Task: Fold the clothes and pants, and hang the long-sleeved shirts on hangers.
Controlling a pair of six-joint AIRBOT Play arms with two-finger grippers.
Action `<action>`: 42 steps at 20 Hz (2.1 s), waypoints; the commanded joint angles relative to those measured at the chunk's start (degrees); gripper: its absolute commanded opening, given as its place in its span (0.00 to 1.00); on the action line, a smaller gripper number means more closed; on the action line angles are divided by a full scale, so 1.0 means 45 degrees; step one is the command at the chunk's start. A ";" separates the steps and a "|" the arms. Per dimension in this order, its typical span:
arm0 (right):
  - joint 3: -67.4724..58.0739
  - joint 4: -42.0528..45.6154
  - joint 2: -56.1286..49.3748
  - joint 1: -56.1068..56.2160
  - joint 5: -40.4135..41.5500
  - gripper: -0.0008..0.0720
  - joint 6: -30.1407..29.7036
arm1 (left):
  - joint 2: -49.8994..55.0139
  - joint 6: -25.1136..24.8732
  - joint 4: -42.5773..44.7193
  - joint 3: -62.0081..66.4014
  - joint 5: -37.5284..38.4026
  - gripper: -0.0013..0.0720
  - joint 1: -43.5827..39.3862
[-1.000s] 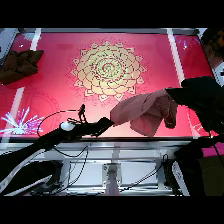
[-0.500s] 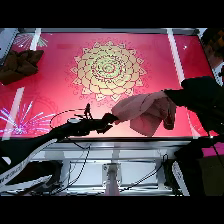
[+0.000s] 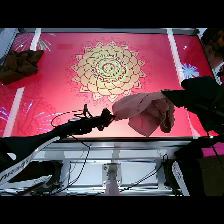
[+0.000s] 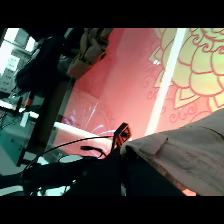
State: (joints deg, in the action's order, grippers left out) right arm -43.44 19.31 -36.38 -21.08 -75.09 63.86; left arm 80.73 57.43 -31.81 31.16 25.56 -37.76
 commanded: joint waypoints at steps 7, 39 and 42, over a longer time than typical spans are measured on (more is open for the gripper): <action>-0.0005 -0.0296 0.0680 0.0015 -0.1355 0.03 -0.0005 | 0.0015 -0.1821 -0.0325 0.0835 0.0500 0.95 0.0121; -0.0389 -0.0690 0.0661 0.0015 0.0457 0.03 -0.0427 | -0.3725 -0.8296 -0.3730 0.1953 0.3109 0.03 0.4862; -0.1749 0.1389 0.0646 0.0015 0.0253 0.03 -0.0772 | -0.5474 -0.8082 -0.0214 0.3264 0.0986 0.03 0.5323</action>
State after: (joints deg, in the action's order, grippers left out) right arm -47.29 18.39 -33.41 -21.04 -74.70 61.78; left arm 62.67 20.84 -47.24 41.60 37.32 -16.71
